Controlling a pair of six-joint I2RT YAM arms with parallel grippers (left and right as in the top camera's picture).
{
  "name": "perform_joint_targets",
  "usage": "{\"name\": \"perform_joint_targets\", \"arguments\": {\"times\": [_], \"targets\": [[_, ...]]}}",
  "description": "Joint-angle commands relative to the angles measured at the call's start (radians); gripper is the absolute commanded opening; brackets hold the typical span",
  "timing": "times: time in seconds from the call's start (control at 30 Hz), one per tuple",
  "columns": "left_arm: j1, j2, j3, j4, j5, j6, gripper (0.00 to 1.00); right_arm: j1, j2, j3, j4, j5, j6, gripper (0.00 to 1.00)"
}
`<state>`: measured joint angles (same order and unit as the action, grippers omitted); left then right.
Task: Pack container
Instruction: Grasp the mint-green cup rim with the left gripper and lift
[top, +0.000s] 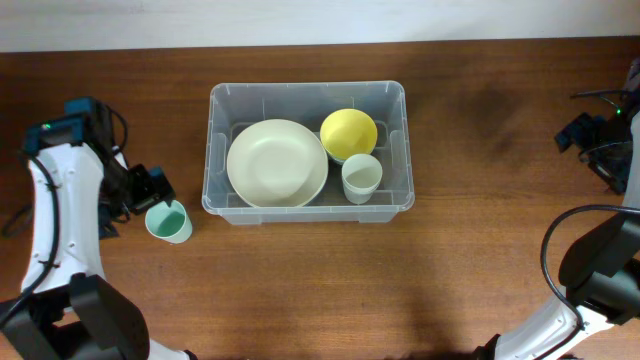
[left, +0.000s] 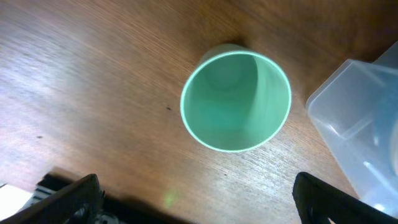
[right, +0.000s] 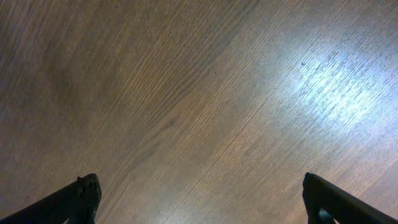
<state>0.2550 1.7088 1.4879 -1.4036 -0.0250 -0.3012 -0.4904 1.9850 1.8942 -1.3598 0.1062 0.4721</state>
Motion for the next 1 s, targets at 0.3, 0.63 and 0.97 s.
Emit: {"name": "perform_joint_targets", "arguments": {"times": [0.3,0.63,0.97], "targets": [[0.027,-0.017,-0.194,0.116,-0.043,-0.050,1.00,0.001,0.000,-0.001,0.000,0.002,0.008,0.99],[0.034,-0.017,-0.316,0.296,-0.042,-0.050,0.99,0.001,0.000,-0.001,0.000,0.002,0.008,0.99],[0.041,-0.017,-0.341,0.328,-0.039,-0.069,0.02,0.001,0.000,-0.001,0.000,0.002,0.008,0.99]]}}
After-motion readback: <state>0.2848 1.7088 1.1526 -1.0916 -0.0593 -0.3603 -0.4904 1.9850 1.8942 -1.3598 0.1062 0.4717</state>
